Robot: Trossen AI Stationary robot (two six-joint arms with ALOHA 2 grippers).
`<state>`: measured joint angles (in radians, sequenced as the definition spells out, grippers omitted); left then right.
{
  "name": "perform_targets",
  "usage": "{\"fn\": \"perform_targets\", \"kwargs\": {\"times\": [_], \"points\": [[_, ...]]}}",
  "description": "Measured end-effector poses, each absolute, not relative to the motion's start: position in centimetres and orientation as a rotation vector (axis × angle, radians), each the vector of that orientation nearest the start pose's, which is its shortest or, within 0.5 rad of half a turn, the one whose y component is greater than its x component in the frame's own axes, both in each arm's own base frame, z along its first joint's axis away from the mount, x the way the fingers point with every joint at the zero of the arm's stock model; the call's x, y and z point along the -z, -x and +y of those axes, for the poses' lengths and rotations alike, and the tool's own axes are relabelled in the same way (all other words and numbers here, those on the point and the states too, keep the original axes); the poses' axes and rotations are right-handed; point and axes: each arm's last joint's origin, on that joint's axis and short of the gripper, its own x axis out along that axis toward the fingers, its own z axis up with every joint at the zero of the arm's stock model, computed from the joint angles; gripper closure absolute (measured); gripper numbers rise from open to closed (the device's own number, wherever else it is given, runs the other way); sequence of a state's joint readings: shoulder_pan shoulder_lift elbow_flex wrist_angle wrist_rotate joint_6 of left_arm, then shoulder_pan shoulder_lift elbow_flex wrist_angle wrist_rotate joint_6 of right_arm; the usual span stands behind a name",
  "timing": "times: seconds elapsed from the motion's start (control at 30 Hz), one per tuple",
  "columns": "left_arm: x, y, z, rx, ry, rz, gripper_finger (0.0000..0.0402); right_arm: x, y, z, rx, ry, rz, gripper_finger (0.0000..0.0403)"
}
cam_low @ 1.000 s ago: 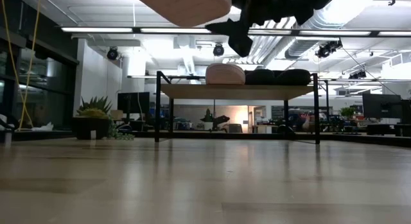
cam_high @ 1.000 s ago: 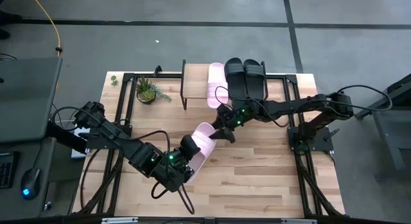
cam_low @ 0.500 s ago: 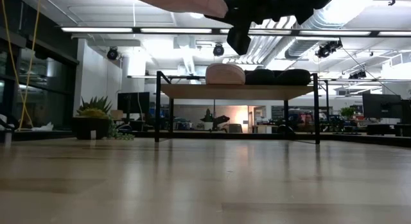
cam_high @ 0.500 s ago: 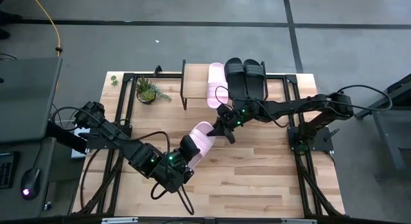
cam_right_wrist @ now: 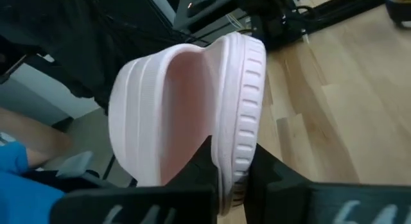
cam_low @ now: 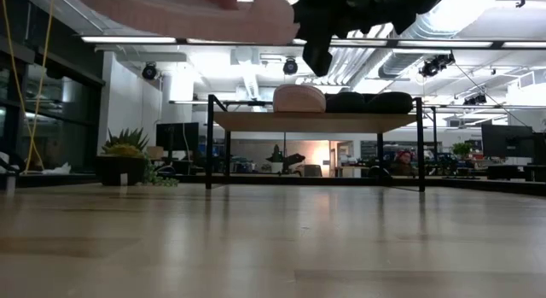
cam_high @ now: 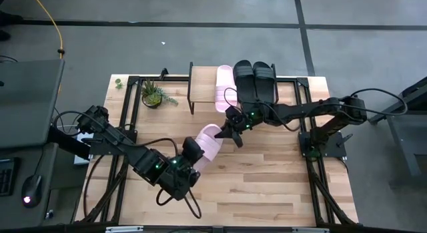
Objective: Pick and place slides into the shelf
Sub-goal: Put the pink slipper on the shelf
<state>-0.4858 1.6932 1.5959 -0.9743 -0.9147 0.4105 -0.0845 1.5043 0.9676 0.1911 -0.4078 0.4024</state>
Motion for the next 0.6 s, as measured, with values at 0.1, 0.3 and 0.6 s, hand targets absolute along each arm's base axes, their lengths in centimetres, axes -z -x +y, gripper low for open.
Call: {"fn": "perform_targets", "kwargs": {"times": [0.1, 0.3, 0.6], "points": [[-32.6, -31.2, -13.8, -0.281, -1.052, 0.921, 0.0293, -26.1, -33.2, -2.3, -0.217, -0.469, 0.396, 0.0393], [-32.3, -30.5, -13.3, -0.353, -0.955, 0.952, 0.0243, -26.1, -33.1, -3.4, -0.139, -0.434, 0.372, 0.0397], [-32.1, -29.9, -13.1, -0.413, -0.854, 0.968, 0.023, -27.9, -32.7, -4.0, -0.003, -0.337, 0.244, 0.0396]]}}
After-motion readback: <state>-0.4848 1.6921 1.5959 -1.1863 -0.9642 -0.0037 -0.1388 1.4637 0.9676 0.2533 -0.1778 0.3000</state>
